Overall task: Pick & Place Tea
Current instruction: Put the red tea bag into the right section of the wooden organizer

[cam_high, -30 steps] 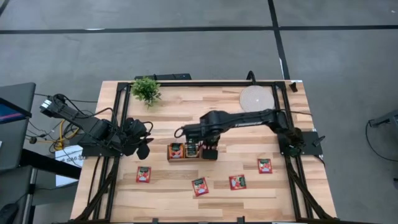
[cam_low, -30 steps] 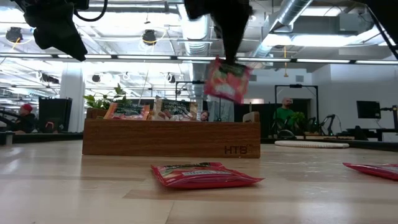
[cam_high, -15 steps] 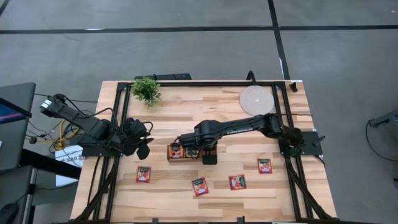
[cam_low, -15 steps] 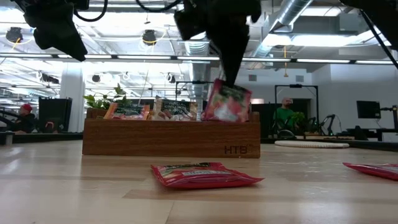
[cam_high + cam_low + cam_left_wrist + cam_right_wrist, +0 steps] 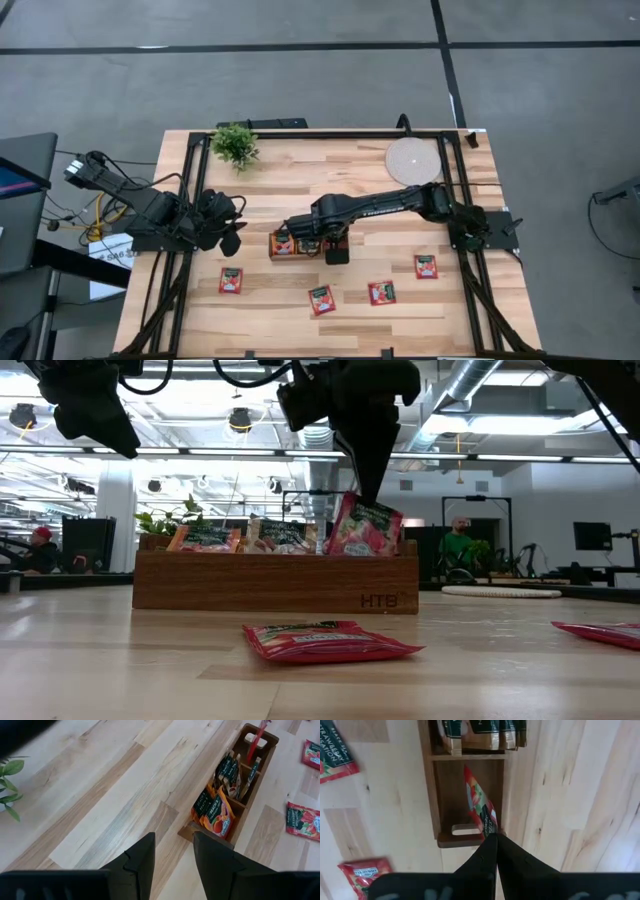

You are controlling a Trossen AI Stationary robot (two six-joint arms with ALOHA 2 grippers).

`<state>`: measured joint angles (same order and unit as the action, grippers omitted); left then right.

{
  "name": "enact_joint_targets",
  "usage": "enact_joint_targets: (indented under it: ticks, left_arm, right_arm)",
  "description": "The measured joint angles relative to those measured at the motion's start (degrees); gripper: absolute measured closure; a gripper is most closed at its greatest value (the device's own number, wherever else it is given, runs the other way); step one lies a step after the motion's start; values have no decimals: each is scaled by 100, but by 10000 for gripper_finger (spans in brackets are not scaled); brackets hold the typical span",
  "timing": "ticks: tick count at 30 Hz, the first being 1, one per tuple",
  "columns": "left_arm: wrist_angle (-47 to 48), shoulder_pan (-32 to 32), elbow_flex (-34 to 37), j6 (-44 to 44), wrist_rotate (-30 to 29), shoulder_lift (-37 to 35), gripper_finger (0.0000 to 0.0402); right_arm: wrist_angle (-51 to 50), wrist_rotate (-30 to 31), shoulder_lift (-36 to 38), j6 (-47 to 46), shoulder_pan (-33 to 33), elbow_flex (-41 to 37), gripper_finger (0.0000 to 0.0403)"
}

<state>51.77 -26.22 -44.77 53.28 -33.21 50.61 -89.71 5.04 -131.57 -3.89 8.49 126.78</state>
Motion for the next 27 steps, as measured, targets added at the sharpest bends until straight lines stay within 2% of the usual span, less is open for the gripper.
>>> enact_joint_targets:
  ticks: [9,20,27]
  left_arm:
    - [0,-2,0,-2,0,0,276]
    - [0,0,0,0,0,0,276]
    - [0,-2,0,4,327,0,276]
  right_arm:
    - [37,-19,0,89,0,0,399]
    - [40,-33,0,92,-78,0,331]
    - [-21,-32,53,-65,-125,0,322]
